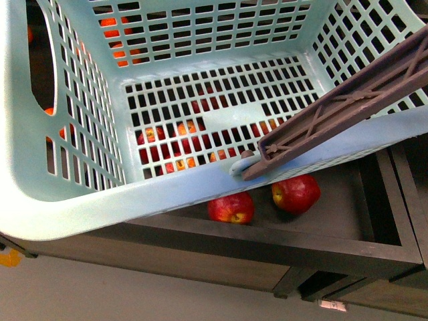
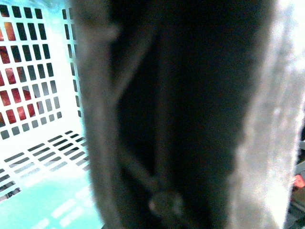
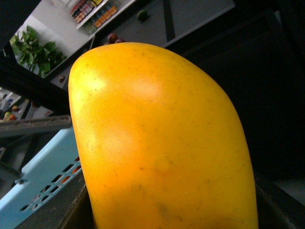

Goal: Pick mango and avocado into basket

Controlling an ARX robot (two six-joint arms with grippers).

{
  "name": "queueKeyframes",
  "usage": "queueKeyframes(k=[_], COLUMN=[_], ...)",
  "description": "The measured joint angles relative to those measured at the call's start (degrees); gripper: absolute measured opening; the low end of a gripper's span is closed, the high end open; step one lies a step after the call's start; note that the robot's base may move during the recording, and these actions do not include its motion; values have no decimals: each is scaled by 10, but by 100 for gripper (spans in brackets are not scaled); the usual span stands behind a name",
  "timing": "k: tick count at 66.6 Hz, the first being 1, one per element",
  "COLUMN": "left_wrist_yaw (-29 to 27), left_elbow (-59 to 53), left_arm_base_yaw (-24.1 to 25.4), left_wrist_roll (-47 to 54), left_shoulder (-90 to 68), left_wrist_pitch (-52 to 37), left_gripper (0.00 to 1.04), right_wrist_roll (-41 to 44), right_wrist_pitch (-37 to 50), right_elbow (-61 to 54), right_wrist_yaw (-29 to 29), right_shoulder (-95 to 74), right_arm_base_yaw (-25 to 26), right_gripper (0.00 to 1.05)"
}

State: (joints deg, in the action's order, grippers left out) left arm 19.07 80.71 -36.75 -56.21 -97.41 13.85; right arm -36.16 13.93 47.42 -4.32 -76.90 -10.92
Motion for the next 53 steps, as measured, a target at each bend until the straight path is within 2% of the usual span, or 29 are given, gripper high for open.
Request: queueKeyframes(k=[11, 27, 40, 53], left_wrist_yaw=[-1, -2, 2, -6], left_elbow=[0, 0, -3, -3], left_arm_base_yaw=[0, 0, 0, 0], left_wrist_roll=[0, 0, -2, -1], left_shoulder=[0, 0, 0, 0], left_wrist_pitch=[0, 0, 0, 0], left_gripper=[13, 13, 13, 13], right_wrist_roll=[0, 2, 6, 23], right_wrist_pitch=[2, 1, -17, -59], right_elbow=[-5, -11, -23, -37], right_wrist_yaw=[16, 25, 30, 53], right_shoulder=[-17, -16, 23, 123], right_arm_base_yaw=[-39, -43, -26, 34], right_gripper=[66, 97, 96, 96])
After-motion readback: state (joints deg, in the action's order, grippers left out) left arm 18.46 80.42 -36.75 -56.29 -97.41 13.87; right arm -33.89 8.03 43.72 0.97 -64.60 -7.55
